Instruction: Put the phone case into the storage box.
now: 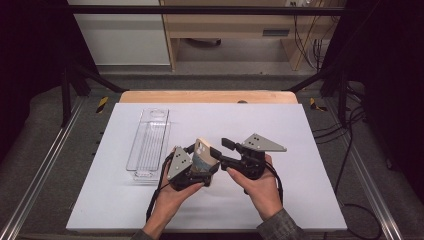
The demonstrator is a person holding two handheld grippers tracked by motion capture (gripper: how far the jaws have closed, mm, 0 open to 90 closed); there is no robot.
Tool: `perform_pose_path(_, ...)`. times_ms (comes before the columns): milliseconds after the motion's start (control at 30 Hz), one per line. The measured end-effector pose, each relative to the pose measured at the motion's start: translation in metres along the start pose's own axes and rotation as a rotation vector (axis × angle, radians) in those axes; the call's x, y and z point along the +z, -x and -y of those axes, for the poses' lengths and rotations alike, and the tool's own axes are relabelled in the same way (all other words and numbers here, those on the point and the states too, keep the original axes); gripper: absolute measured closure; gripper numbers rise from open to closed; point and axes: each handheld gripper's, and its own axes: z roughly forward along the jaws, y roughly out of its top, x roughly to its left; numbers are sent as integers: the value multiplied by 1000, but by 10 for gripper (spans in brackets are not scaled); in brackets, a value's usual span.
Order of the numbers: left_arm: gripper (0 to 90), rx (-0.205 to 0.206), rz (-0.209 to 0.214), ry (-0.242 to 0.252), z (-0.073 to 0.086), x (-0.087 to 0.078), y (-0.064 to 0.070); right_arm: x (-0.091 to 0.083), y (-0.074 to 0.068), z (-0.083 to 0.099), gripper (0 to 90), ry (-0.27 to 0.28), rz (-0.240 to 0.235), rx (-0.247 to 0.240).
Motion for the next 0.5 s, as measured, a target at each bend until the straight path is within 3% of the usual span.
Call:
perform_pose_path(200, 111, -8, -14, -6, 2, 0, -1, -11, 10, -7, 234, 32, 66, -12)
perform_pose_path(500, 112, -19, -26, 2, 0, -3, -2, -24, 29, -7, 121, 69, 121, 16)
